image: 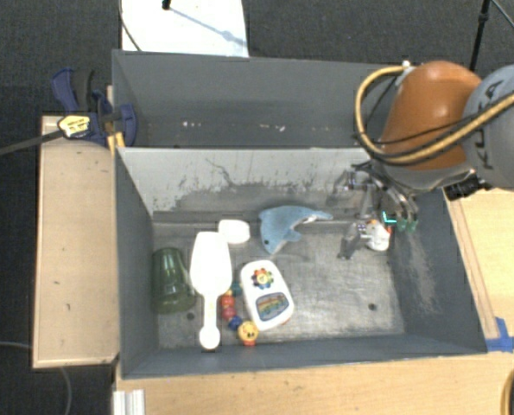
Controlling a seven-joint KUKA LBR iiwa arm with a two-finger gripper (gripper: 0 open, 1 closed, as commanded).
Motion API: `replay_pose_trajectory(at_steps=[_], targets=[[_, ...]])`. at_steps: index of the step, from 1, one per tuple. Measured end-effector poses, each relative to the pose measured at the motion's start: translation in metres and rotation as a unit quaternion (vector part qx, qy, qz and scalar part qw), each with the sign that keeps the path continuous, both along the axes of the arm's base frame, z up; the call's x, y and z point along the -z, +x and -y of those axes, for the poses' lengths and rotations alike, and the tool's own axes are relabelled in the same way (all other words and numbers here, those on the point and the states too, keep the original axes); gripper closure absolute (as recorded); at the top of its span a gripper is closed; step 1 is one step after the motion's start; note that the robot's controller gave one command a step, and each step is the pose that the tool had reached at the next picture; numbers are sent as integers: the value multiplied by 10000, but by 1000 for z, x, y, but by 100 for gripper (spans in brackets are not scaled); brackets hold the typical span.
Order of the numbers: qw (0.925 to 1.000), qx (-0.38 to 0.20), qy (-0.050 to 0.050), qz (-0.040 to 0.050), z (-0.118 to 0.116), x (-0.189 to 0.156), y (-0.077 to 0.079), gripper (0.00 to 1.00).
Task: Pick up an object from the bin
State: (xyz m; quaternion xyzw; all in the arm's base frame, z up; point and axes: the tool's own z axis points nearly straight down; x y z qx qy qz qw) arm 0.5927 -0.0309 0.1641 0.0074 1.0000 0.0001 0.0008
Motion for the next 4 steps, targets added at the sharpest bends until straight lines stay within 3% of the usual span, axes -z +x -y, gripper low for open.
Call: replay_pose_trajectory(at_steps=[1, 2, 3, 4], targets=[[10000, -3, -1, 10, 0, -1, 1, 0], [9976, -695, -3, 21, -35, 47, 1, 0], [9926, -1216, 0, 4, -60, 32, -2, 0], [9960, -892, 2, 6, -80, 39, 0, 0]])
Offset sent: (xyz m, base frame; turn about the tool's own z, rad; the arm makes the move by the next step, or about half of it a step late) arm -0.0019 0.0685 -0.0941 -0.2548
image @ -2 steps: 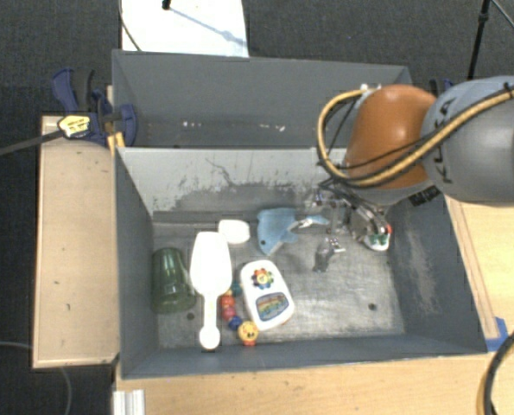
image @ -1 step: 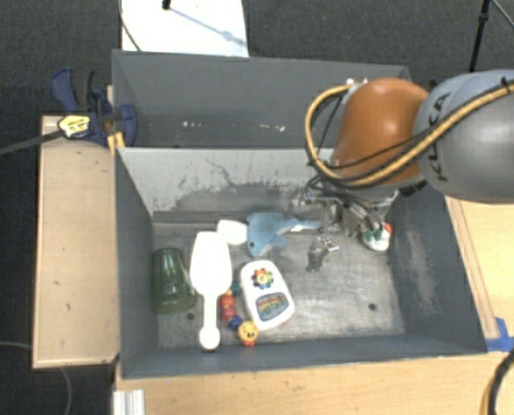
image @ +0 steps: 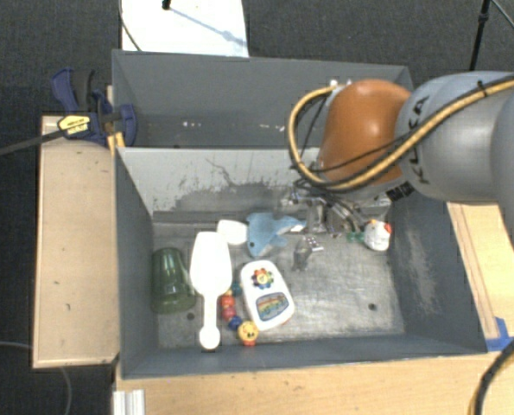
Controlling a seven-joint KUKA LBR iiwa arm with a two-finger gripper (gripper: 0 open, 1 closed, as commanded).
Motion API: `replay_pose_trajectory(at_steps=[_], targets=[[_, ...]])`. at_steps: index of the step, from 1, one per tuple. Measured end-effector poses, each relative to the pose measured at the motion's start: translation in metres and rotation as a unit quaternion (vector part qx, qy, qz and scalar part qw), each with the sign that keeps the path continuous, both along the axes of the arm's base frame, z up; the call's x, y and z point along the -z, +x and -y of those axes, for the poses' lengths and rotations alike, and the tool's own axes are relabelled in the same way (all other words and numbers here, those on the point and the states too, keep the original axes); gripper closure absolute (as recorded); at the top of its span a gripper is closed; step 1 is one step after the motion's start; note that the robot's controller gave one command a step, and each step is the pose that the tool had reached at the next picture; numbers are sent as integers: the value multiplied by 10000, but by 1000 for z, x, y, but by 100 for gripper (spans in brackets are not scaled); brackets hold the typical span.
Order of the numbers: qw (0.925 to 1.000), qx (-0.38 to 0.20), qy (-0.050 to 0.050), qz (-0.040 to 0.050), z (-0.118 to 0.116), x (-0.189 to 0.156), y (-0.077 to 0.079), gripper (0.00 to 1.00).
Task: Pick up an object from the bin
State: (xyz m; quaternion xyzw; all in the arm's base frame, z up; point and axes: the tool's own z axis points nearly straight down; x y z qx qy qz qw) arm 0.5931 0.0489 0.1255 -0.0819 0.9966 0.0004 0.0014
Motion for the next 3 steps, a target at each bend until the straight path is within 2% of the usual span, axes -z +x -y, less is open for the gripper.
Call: replay_pose_trajectory(at_steps=[1, 2, 3], targets=[[9918, -1274, -47, 91, -47, 37, -9, 0], [9859, -1668, -24, 142, -85, 44, 6, 100], [9860, -1663, -24, 141, -85, 44, 6, 100]])
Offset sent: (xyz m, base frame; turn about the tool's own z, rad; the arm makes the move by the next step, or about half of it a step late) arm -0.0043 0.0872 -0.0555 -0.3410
